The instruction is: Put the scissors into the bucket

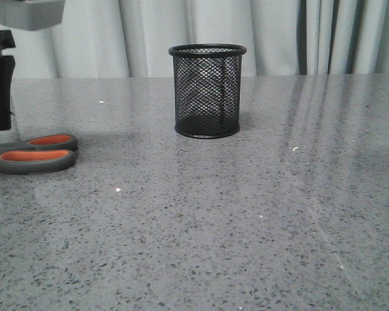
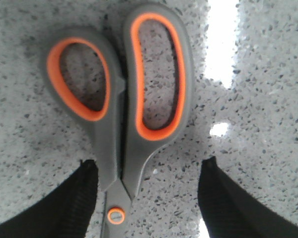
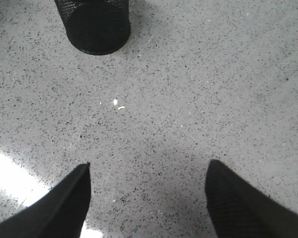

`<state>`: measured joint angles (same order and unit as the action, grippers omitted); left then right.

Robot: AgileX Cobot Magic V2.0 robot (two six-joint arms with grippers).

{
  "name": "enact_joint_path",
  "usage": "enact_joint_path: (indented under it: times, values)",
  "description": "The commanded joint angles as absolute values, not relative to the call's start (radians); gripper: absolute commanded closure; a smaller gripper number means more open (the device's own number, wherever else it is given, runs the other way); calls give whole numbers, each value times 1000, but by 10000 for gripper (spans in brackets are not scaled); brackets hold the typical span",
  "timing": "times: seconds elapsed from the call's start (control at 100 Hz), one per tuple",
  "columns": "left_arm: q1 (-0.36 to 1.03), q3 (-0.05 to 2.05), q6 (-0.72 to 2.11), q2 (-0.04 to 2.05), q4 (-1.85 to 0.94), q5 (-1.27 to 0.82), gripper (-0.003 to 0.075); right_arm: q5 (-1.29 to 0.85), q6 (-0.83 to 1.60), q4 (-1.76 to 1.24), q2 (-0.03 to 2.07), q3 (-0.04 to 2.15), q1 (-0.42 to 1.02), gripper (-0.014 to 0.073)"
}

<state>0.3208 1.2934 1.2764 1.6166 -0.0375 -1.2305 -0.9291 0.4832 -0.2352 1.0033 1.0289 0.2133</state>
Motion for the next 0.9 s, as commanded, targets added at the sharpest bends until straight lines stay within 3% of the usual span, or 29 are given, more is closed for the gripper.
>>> enact_joint_path:
  times: [0.0, 0.89]
  values:
    - [319, 1314, 1277, 1595, -54, -1276, 307, -882, 490, -254, 994, 1063, 215, 148]
    - [272, 1316, 1305, 1657, -65, -1242, 313, -886, 490, -254, 994, 1063, 215, 148]
